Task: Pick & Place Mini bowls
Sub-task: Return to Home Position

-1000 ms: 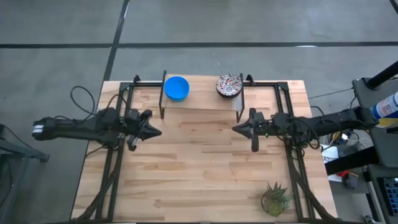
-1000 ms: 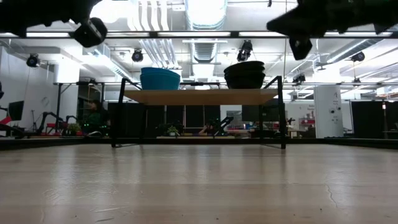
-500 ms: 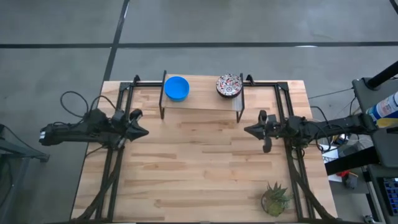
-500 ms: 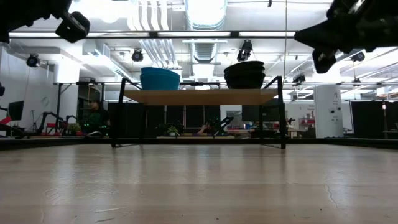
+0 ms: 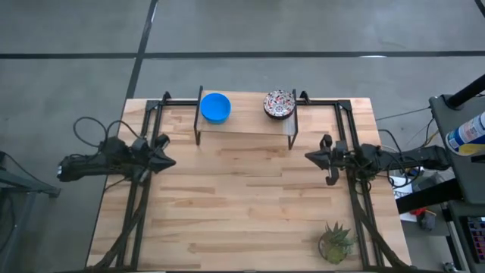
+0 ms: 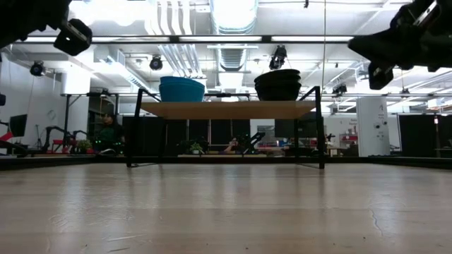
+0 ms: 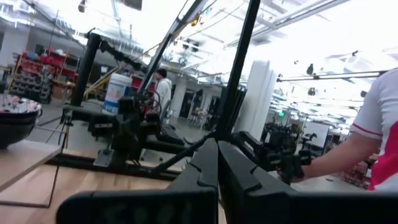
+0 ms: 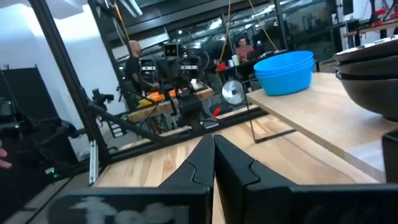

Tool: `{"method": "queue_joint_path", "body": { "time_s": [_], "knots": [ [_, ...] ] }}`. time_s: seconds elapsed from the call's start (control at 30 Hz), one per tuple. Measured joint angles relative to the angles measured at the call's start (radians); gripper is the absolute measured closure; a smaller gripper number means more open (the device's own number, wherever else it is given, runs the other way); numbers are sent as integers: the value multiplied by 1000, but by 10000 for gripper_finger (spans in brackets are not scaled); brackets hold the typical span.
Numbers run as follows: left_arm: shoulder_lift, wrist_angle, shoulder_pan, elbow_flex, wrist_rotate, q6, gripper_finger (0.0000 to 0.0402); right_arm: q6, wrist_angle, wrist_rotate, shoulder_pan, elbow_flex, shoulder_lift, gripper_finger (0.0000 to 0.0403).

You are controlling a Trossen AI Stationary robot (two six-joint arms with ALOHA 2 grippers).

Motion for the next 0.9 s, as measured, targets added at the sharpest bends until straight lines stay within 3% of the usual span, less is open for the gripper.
{"method": "queue_joint_path", "body": {
  "time_s": [0.2,0.33,0.5,0.77,0.9],
  "knots": [
    [-45,-18,1,-31,25,13,400,-60,-106,-3,0,0,-90,394],
    [-45,-26,0,-40,34,24,400,-32,-127,69,0,0,-154,394],
    [-45,-3,0,-63,33,88,400,-78,-201,73,0,1,-228,394],
    [-46,124,0,-151,21,205,400,-68,-323,71,0,1,-222,394],
    [-46,109,0,-152,-31,293,400,-111,-326,72,-3,2,-207,394]
  ]
}}
